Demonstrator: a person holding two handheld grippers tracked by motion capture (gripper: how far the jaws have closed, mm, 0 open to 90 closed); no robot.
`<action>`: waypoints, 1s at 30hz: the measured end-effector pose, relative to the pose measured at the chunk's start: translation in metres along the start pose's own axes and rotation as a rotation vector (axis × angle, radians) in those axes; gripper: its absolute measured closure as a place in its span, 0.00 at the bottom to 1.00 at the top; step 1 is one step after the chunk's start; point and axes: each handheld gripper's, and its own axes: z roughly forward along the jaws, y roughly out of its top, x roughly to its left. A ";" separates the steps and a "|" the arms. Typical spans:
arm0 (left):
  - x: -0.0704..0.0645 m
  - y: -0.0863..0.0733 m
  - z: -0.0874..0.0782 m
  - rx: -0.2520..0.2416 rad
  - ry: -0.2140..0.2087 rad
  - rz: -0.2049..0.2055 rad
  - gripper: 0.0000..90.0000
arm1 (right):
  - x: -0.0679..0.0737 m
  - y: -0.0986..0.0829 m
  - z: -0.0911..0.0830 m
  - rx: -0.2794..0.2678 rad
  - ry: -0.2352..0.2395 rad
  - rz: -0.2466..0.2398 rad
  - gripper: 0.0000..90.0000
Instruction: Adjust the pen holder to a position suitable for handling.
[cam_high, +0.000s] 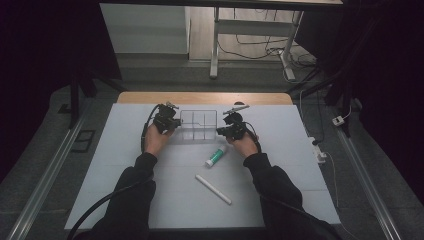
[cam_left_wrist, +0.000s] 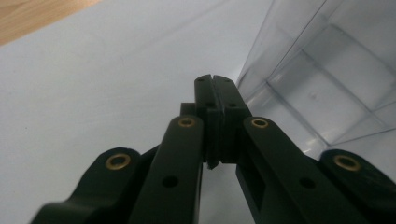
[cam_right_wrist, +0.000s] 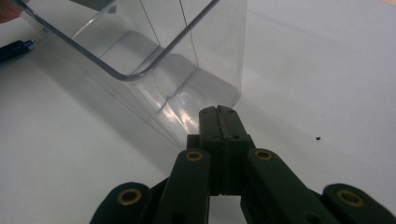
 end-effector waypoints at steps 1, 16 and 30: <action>0.000 -0.001 0.001 0.003 -0.001 0.004 0.98 | 0.000 0.000 0.000 0.000 0.000 0.000 0.99; -0.006 -0.010 -0.009 0.022 -0.005 0.033 0.98 | 0.011 -0.003 -0.003 0.039 0.000 -0.032 1.00; -0.013 -0.026 -0.022 0.034 -0.012 0.037 0.98 | 0.028 -0.013 -0.008 0.057 0.020 -0.064 1.00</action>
